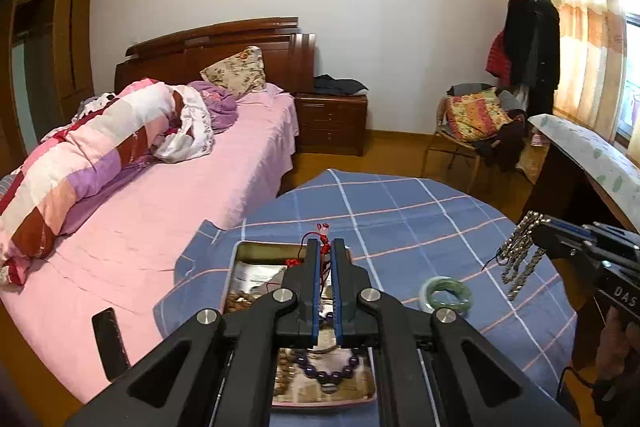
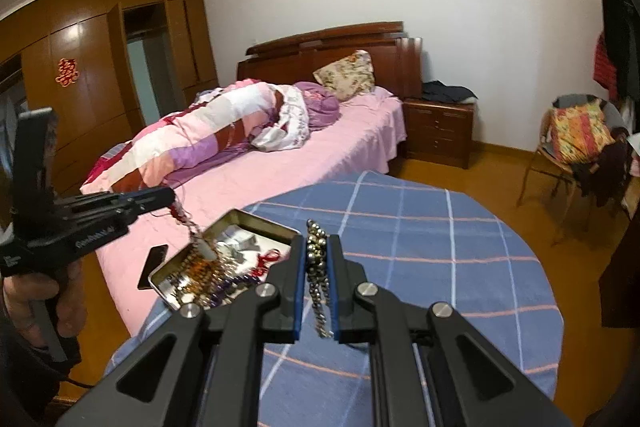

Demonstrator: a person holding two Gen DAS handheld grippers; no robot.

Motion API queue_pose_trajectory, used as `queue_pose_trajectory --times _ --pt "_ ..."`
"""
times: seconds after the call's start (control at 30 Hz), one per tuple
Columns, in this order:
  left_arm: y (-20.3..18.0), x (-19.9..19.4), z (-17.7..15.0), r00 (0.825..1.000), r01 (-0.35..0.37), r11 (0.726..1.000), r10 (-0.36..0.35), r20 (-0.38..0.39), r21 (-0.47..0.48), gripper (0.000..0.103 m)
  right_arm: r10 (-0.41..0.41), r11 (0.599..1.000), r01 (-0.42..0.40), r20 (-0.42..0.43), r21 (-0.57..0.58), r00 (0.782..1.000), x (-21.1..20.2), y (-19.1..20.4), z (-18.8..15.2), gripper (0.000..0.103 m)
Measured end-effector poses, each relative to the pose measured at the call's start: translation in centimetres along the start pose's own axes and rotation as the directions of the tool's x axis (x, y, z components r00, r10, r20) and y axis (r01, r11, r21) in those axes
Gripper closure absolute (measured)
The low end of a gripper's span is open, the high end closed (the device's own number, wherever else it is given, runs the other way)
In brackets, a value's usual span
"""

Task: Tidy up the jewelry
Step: 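Carry the pendant into the tin with the left tool while the right tool carries the gold chain there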

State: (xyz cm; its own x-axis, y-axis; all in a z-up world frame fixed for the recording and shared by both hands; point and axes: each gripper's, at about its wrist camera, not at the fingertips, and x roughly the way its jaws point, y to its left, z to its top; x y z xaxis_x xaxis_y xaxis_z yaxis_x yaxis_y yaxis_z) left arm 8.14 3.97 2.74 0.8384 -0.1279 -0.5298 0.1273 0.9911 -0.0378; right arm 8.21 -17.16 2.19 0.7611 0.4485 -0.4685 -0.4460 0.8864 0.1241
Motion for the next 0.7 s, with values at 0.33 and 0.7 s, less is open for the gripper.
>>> queue_pose_trajectory --times 0.33,0.7 --pt "3.0 2.0 0.1 0.999 -0.030 0.999 0.030 -0.021 -0.034 0.099 0.069 0.996 -0.070 -0.023 -0.047 0.997 2.9 2.6 1.2 0.091" --pt "4.9 5.1 0.7 0.997 -0.068 0.997 0.067 -0.044 -0.028 0.099 0.088 0.990 -0.095 -0.070 -0.102 0.994 7.2 5.4 1.9 0.091"
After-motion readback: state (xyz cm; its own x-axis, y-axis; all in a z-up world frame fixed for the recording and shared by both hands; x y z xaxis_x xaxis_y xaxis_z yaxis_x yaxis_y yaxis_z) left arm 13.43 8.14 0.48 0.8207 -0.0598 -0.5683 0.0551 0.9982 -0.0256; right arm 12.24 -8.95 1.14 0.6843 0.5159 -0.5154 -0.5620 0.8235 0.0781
